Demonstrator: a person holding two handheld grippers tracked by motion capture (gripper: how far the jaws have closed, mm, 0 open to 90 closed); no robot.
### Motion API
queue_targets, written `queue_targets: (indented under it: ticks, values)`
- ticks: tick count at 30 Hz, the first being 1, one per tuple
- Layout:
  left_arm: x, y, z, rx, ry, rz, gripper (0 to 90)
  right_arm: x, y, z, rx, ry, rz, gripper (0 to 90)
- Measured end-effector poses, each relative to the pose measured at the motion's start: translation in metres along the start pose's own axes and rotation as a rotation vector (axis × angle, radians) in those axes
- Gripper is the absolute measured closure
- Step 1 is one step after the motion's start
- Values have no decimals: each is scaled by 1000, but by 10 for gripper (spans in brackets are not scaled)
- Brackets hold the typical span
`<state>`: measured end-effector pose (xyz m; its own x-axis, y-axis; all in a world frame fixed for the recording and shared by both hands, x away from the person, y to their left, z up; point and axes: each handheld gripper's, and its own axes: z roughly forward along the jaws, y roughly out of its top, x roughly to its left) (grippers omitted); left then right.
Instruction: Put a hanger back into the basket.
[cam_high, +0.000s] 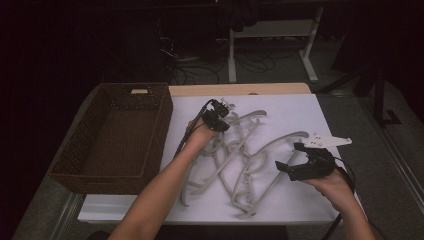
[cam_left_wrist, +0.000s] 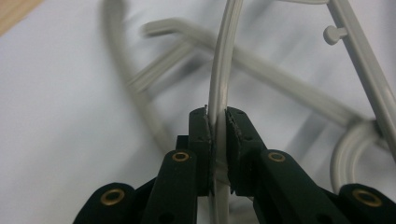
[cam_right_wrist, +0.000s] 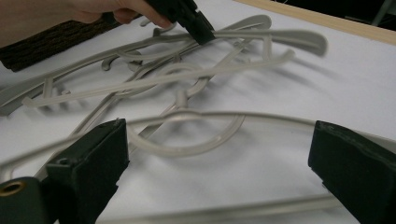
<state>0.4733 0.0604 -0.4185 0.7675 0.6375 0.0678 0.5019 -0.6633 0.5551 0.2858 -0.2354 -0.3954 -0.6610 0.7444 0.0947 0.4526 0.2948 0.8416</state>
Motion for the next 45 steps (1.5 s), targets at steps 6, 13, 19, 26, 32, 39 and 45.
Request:
queue_targets:
  ticks: [6,13,19,26,32,39,45]
  values:
    - [24,-24,-5,0,38,-118,814,1,0,0,3,-2,-3,48]
    - [25,-40,-23,-88,39,-143,586,3,0,3,10,2,-7,49]
    - [10,-71,-66,-178,32,-217,439,4,0,5,15,5,-12,50]
    - [-18,-114,-80,-182,28,-250,396,12,3,9,20,18,-29,50]
    - [-34,-141,-76,-142,54,-261,378,15,1,13,32,27,-28,50]
    - [-42,-160,-72,-135,70,-265,360,23,6,20,34,60,-23,114]
    - [-45,-164,-68,-157,60,-264,286,40,26,43,45,111,-11,229]
